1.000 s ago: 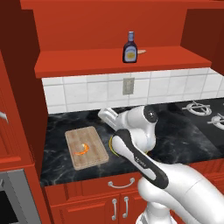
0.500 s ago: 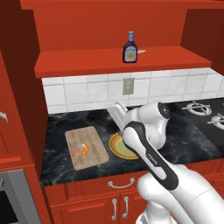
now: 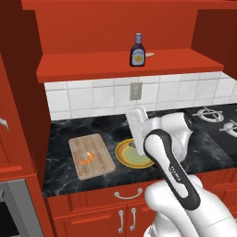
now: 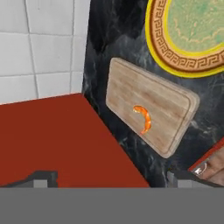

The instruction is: Pick the shrimp from the plate and place it on the cutting board. Then pick the condiment bottle from the cabinet and place it next to the cutting board.

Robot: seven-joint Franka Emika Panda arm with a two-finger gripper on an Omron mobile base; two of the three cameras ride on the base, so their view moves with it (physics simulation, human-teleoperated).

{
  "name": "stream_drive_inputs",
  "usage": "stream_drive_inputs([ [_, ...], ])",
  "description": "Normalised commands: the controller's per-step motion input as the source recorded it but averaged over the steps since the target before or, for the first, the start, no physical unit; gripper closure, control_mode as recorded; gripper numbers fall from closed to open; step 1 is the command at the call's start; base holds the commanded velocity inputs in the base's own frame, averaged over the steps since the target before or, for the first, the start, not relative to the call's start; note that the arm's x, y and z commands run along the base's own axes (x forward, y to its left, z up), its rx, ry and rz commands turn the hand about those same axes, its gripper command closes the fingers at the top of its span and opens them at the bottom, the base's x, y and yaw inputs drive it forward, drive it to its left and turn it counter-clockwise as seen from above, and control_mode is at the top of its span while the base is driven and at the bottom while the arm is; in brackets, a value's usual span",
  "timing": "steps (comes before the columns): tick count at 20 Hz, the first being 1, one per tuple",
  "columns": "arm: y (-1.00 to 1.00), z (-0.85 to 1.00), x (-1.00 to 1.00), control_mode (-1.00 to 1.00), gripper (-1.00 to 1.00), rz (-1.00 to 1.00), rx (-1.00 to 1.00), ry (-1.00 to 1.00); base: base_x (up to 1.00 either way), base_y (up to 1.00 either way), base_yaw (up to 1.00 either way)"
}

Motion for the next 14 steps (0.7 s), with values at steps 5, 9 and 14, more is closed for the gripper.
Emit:
stream_drive_inputs([
  [5, -0.13, 0.21, -0.09, -1.0, -1.0, -0.15, 0.26, 0.17, 0.0, 0.0, 0.0],
  [9, -0.12, 0.23, -0.06, -1.0, -1.0, -0.16, 0.26, 0.17, 0.0, 0.0, 0.0],
  [14, -0.15, 0.23, 0.0, -1.0, -1.0, -0.16, 0.25, 0.18, 0.0, 0.0, 0.0],
])
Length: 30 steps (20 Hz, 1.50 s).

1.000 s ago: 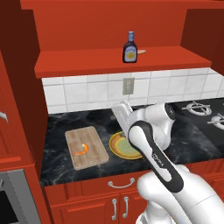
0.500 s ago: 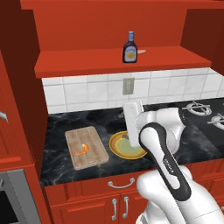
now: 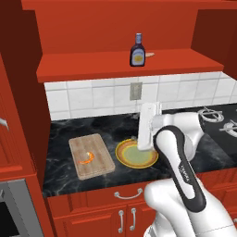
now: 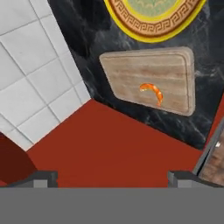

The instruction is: Pick the shrimp from the plate and place it on the cutting board. Then pick the condiment bottle from the cabinet and place it next to the cutting board.

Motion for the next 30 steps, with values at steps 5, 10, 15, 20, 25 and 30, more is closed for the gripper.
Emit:
stream_drive_inputs([
  [5, -0.17, 0.19, 0.0, -1.0, -1.0, -0.15, 0.23, 0.17, 0.0, 0.0, 0.0],
  [10, -0.16, 0.25, 0.0, -1.0, -1.0, -0.13, 0.26, 0.15, 0.0, 0.0, 0.0],
  [15, -0.13, 0.32, 0.0, -1.0, -1.0, -0.08, 0.28, 0.11, 0.0, 0.0, 0.0],
  [20, -0.09, 0.34, 0.0, -1.0, -1.0, -0.04, 0.27, 0.06, 0.0, 0.0, 0.0],
  [25, -0.04, 0.29, 0.0, -1.0, -1.0, 0.0, 0.21, 0.01, 0.0, 0.0, 0.0],
  [30, 0.0, 0.22, 0.0, -1.0, -1.0, 0.0, 0.06, 0.0, 0.0, 0.0, 0.0],
])
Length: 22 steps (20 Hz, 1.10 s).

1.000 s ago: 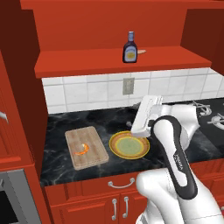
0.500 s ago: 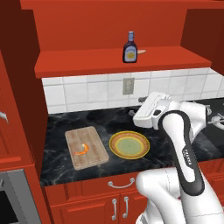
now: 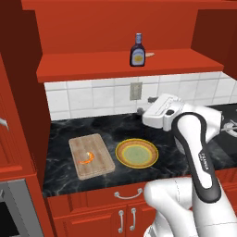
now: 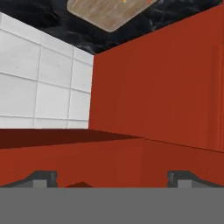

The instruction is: Pick the shrimp from the plate and place it on the cutting board. Then pick the condiment bottle from the cabinet and place it next to the cutting board.

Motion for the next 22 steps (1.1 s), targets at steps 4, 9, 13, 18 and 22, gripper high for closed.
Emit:
stream_drive_inputs([
  [4, 0.0, 0.17, 0.0, -1.0, -1.0, 0.0, 0.0, -0.01, 0.0, 0.0, 0.0],
  [9, -0.01, 0.22, 0.0, -1.0, -1.0, 0.0, 0.0, -0.02, 0.0, 0.0, 0.0],
  [13, -0.05, 0.23, -0.03, -1.0, -1.0, 0.0, 0.0, -0.03, 0.0, 0.0, 0.0],
  [18, -0.04, 0.27, -0.07, -1.0, -1.0, 0.0, 0.0, -0.04, 0.0, 0.0, 0.0],
  [22, -0.02, 0.25, -0.03, -1.0, -1.0, 0.0, 0.0, -0.05, 0.0, 0.0, 0.0],
])
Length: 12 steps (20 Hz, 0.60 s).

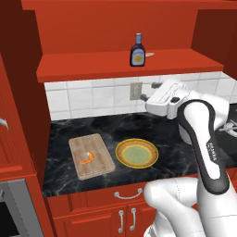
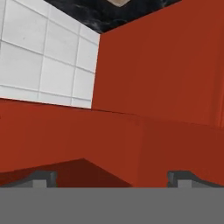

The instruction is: Pick the shrimp from the plate and place it on the cutting board. Then pick the condiment bottle from the cabinet and place it next to the cutting board.

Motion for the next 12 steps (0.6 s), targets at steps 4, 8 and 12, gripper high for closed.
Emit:
stream_drive_inputs([
  [4, 0.0, 0.3, 0.0, -1.0, -1.0, 0.0, 0.0, -0.06, 0.0, 0.0, 0.0],
  [8, -0.03, 0.32, 0.0, -1.0, -1.0, 0.0, 0.0, -0.03, 0.0, 0.0, 0.0],
  [12, -0.07, 0.34, 0.0, -1.0, -1.0, 0.0, 0.0, -0.04, 0.0, 0.0, 0.0],
])
